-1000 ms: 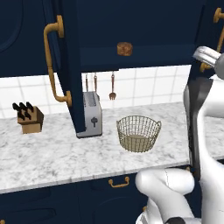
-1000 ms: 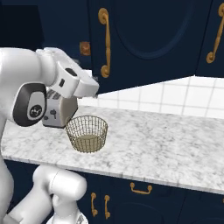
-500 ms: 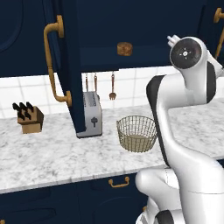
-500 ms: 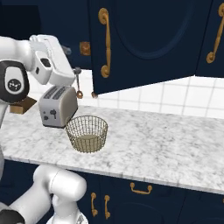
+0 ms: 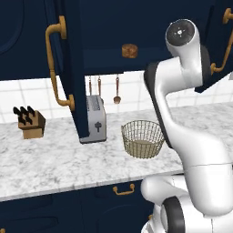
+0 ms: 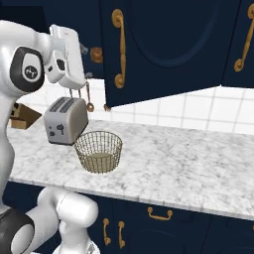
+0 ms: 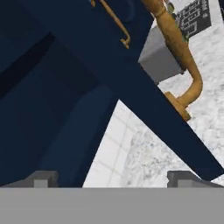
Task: Open the cabinet, pick up the bread from the cabinet and place it in the basket. Then move the basket to the dining counter.
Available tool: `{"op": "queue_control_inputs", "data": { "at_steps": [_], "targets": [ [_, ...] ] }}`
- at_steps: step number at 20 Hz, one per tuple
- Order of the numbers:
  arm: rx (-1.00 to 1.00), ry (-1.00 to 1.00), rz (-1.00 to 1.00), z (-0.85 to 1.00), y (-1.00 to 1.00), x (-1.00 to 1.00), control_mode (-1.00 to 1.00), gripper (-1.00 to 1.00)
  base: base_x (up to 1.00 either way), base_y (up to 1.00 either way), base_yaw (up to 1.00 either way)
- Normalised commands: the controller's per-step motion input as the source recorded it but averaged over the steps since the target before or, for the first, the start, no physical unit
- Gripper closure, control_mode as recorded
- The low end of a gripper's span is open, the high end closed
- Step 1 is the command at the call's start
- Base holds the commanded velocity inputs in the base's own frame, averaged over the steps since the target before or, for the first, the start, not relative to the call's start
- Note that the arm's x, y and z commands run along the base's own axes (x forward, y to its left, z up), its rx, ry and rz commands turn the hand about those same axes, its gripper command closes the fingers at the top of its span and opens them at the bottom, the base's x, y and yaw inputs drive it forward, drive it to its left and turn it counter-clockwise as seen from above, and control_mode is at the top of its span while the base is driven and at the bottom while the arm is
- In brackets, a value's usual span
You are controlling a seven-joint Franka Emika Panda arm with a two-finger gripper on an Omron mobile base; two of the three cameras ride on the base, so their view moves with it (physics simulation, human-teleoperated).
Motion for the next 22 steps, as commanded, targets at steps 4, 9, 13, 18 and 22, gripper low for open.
{"op": "queue_control_inputs", "data": {
  "at_steps": [4,9,13,18,22],
  "targets": [
    [0.3,-0.18,-0.22,-0.02,0.04,0.61,-1.0,-1.0,0.0,0.0,0.0],
    [0.24,-0.34,-0.22,-0.31,-0.24,0.58,-1.0,-1.0,0.0,0.0,0.0],
    [0.14,-0.27,-0.35,-0.19,-0.69,0.46,-1.0,-1.0,0.0,0.0,0.0],
    [0.13,-0.24,-0.4,-0.02,-0.67,-0.26,-1.0,-1.0,0.0,0.0,0.0],
    [0.14,-0.12,-0.46,0.0,-0.49,-0.62,-1.0,-1.0,0.0,0.0,0.0]
  ]
}}
